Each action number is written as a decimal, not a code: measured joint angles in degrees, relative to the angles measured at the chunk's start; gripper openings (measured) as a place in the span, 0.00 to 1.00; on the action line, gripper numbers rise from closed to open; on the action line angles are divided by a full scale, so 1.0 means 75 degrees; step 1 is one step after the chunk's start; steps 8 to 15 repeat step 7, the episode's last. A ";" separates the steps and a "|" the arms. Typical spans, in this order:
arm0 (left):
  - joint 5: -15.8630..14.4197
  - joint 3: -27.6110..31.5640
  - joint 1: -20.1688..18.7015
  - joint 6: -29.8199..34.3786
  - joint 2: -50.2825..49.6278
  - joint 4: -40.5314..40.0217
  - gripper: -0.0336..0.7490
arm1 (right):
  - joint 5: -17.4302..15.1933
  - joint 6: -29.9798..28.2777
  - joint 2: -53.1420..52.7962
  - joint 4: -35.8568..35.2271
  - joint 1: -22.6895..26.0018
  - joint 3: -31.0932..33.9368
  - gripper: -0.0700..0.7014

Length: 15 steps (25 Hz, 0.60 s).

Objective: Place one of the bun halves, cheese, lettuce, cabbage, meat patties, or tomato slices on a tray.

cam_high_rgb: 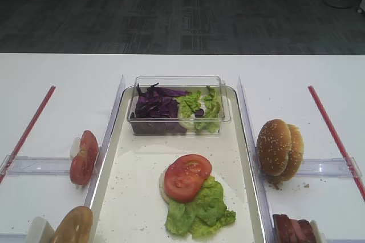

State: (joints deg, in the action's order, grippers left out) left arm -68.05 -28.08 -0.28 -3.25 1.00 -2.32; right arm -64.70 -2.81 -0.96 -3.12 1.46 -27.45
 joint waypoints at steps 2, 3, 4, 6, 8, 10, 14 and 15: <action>0.0000 0.0000 0.0000 0.0000 0.0000 0.0000 0.67 | 0.0000 0.0000 0.0000 0.0000 0.0000 0.0000 0.37; 0.0000 0.0000 0.0000 0.0000 0.0000 0.0000 0.67 | 0.0000 0.0000 0.0000 0.0000 0.0000 0.0000 0.45; 0.0000 0.0000 0.0000 0.0000 0.0000 0.0000 0.67 | 0.0000 0.0000 0.0000 0.0000 0.0000 0.0000 0.57; 0.0000 0.0000 0.0000 0.0000 0.0000 0.0000 0.67 | 0.0000 0.0000 0.0000 0.0000 0.0000 0.0000 0.81; 0.0000 0.0000 0.0000 0.0000 0.0000 0.0000 0.67 | 0.0000 0.0000 0.0000 0.0000 0.0000 0.0000 0.87; 0.0000 0.0000 0.0000 0.0000 0.0000 0.0000 0.67 | 0.0000 0.0000 0.0000 0.0000 0.0000 0.0000 0.87; 0.0000 0.0000 0.0000 0.0000 0.0000 0.0000 0.67 | 0.0000 0.0000 0.0000 0.0000 0.0000 0.0000 0.87; 0.0000 0.0000 0.0000 0.0000 0.0000 0.0000 0.67 | 0.0000 0.0000 0.0000 0.0000 0.0000 0.0000 0.87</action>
